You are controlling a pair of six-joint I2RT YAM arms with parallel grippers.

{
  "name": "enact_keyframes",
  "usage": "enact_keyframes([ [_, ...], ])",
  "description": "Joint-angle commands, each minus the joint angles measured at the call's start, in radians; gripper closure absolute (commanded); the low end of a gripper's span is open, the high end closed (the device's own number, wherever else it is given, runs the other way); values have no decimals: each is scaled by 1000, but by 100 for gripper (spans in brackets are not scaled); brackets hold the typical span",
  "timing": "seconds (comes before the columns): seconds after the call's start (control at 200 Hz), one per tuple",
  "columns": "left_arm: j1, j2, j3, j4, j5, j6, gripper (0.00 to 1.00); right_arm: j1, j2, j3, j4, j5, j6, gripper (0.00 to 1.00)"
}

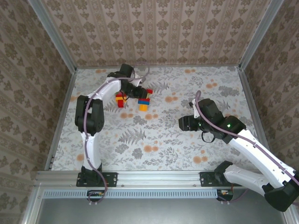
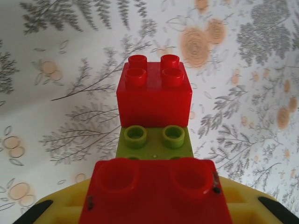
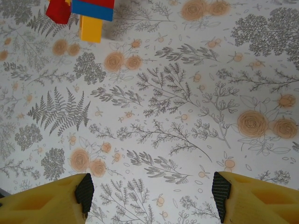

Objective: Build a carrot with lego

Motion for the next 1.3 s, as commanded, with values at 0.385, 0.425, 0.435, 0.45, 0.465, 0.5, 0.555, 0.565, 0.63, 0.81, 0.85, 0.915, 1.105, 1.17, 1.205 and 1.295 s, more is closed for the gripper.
enact_keyframes([
  [0.385, 31, 217, 276, -163, 31, 17, 87, -24, -19, -43, 41, -59, -31, 30],
  [0.425, 33, 229, 292, -166, 30, 17, 87, -26, -16, -45, 43, -61, -31, 30],
  [0.435, 32, 231, 294, -165, 30, 17, 87, -26, -16, -45, 43, -62, -30, 30],
  [0.45, 34, 235, 299, -167, 30, 17, 87, -26, -15, -45, 45, -63, -31, 30],
  [0.465, 34, 238, 302, -168, 30, 17, 87, -27, -15, -47, 46, -63, -31, 30],
  [0.5, 37, 243, 308, -168, 31, 17, 87, -28, -13, -48, 46, -63, -31, 30],
  [0.555, 41, 252, 315, -165, 33, 14, 87, -31, -12, -50, 49, -65, -30, 30],
  [0.565, 43, 254, 319, -165, 35, 13, 87, -31, -12, -52, 49, -65, -30, 30],
  [0.63, 49, 266, 331, -165, 41, 11, 86, -34, -7, -55, 53, -67, -33, 30],
  [0.81, 68, 296, 360, -164, 59, 7, 85, -38, 5, -60, 61, -71, -30, 30],
  [0.85, 73, 301, 366, -159, 64, 4, 83, -39, 6, -59, 63, -72, -28, 30],
  [0.915, 79, 311, 371, -156, 74, 2, 81, -39, 8, -62, 67, -73, -27, 30],
  [1.105, 92, 336, 388, -150, 107, -1, 73, -40, 19, -74, 78, -73, -21, 30],
  [1.17, 92, 340, 387, -147, 117, -2, 70, -40, 24, -79, 83, -74, -20, 30],
  [1.205, 92, 343, 388, -145, 120, -1, 68, -40, 24, -81, 85, -74, -19, 30],
  [1.295, 92, 349, 387, -141, 128, -1, 66, -41, 26, -85, 89, -74, -19, 30],
])
